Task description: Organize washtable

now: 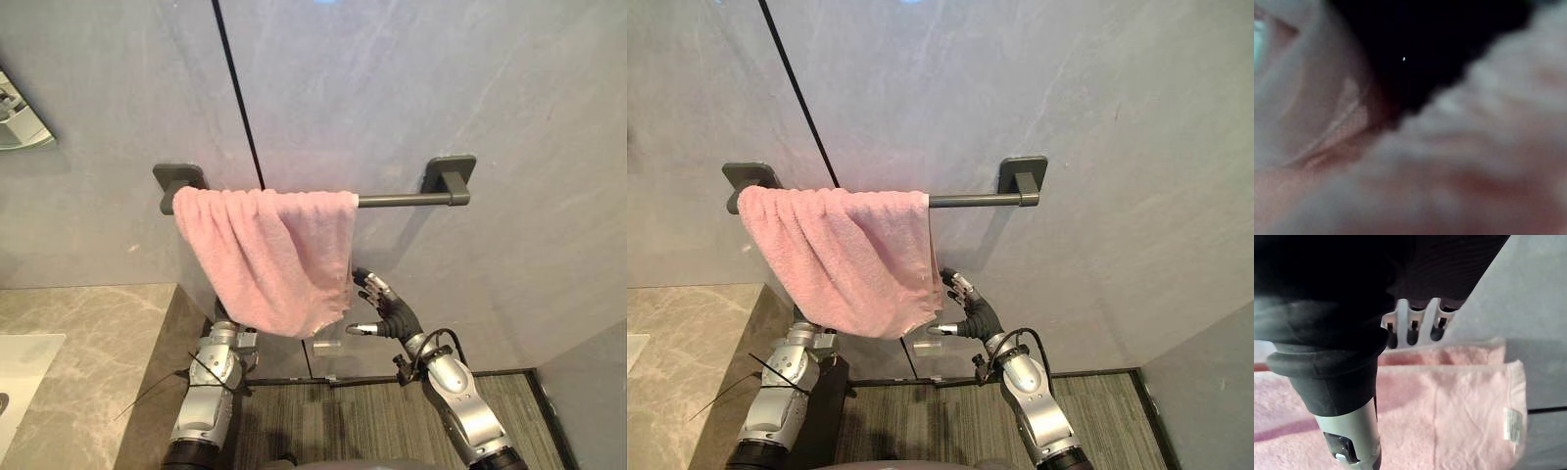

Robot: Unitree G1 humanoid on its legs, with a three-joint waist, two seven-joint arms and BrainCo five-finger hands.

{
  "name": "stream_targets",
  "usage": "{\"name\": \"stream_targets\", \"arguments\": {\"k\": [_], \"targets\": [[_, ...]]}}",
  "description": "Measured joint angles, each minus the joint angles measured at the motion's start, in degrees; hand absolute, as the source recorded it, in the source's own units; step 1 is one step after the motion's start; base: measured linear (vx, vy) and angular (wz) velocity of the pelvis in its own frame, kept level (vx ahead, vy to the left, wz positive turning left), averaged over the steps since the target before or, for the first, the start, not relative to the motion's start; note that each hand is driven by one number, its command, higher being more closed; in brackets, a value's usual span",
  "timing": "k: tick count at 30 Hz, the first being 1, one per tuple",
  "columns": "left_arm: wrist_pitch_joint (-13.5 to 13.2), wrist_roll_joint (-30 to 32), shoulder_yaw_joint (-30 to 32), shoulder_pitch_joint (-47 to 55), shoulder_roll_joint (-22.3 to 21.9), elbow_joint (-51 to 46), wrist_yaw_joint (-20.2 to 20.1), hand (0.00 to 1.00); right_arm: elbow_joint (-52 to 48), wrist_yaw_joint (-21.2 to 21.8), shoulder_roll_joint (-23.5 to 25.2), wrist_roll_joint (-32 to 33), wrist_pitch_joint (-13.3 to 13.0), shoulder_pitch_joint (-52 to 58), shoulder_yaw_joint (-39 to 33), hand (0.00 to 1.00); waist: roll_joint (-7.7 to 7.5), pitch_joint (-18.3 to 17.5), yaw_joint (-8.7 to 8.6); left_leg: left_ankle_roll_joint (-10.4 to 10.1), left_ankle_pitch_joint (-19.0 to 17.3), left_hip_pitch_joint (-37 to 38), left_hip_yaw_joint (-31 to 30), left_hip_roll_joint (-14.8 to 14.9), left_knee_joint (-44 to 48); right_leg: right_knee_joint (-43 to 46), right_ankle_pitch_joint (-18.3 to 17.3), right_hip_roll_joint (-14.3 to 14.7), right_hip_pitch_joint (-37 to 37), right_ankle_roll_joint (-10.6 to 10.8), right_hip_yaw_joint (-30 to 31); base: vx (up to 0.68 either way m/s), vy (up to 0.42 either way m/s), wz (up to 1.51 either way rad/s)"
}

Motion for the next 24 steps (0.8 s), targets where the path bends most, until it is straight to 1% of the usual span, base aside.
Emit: {"name": "stream_targets", "arguments": {"k": [3, 7, 8, 10, 12, 14, 19, 24], "targets": [[0.00, -0.03, -0.84, 0.00, 0.00, 0.08, -0.04, 1.00, 1.16, -0.01, 0.01, -0.07, 0.70, -1.84, 1.69, 0.00, -0.12, -0.16, 0.04, 0.17, 0.43, -0.63, -0.60, -0.12, -0.23, -0.06, -0.04, -0.06, -0.32, 0.04, -0.63, 0.00, -0.016, 0.11], [0.00, -0.04, -1.41, 0.00, 0.00, 0.30, -0.03, 1.00, 3.77, -0.07, 0.16, -0.13, 0.80, -4.25, 3.61, 0.00, -0.36, -0.38, 0.25, 0.39, 1.01, -0.93, -1.15, -0.16, -0.25, -0.27, -0.03, -0.05, 0.02, 0.02, -1.02, -0.01, -0.021, 0.06], [0.00, -0.05, -1.61, 0.00, 0.00, 0.34, -0.04, 1.00, 4.85, -0.07, 0.21, -0.13, 0.86, -4.94, 4.27, 1.00, -0.55, -0.49, 0.35, 0.46, 1.54, -1.16, -1.28, -0.23, -0.32, -0.31, -0.01, -0.12, -0.07, -0.02, -1.15, -0.04, -0.022, 0.08], [0.00, -0.06, -2.26, 0.00, 0.00, 0.34, -0.02, 1.00, 5.19, -0.15, 0.21, -0.12, 0.94, -5.18, 4.90, 1.00, -0.57, -0.55, 0.73, 0.47, 2.22, -1.28, -1.65, -0.24, -0.86, -0.39, 0.05, -0.08, -0.25, -0.13, -1.46, -0.05, -0.026, 0.08], [0.00, -0.07, -2.85, 0.00, 0.00, 0.55, -0.02, 1.00, 6.27, -0.18, 0.31, -0.12, 0.94, -5.57, 5.45, 1.00, -0.49, -1.38, 1.17, 0.34, 3.26, -1.63, -2.01, 0.02, -2.30, -0.75, 0.26, -0.01, -0.97, -0.50, -1.68, -0.05, -0.018, 0.05], [0.00, -0.14, -3.17, 0.01, 0.00, 0.67, 0.01, 1.00, 7.37, -0.32, 0.25, -0.12, 1.06, -6.16, 5.74, 1.00, -0.56, -1.56, 1.60, 0.29, 3.37, -1.68, -2.19, 0.11, -2.29, -1.35, 0.51, 0.12, -0.93, -0.79, -1.88, -0.05, -0.011, 0.05], [0.00, -0.57, -3.19, 0.02, 0.03, 1.79, 0.02, 1.00, 7.36, -0.34, 0.43, -0.13, 1.08, -7.55, 6.56, 1.00, -0.64, -2.10, 1.80, 0.28, 3.37, -1.96, -2.60, 0.13, -2.32, -1.38, 0.57, 0.15, -1.07, -0.80, -2.19, -0.02, -0.005, 0.03], [0.02, -0.57, -3.19, 0.02, 0.02, 1.79, 0.02, 1.00, 7.36, -0.34, 0.86, -0.13, 1.09, -7.63, 6.53, 1.00, -0.97, -2.30, 2.42, 0.26, 3.36, -2.86, -2.58, 0.03, -2.37, -1.26, 1.19, 0.25, -1.72, -0.37, -2.11, 0.00, 0.000, 0.00]]}}
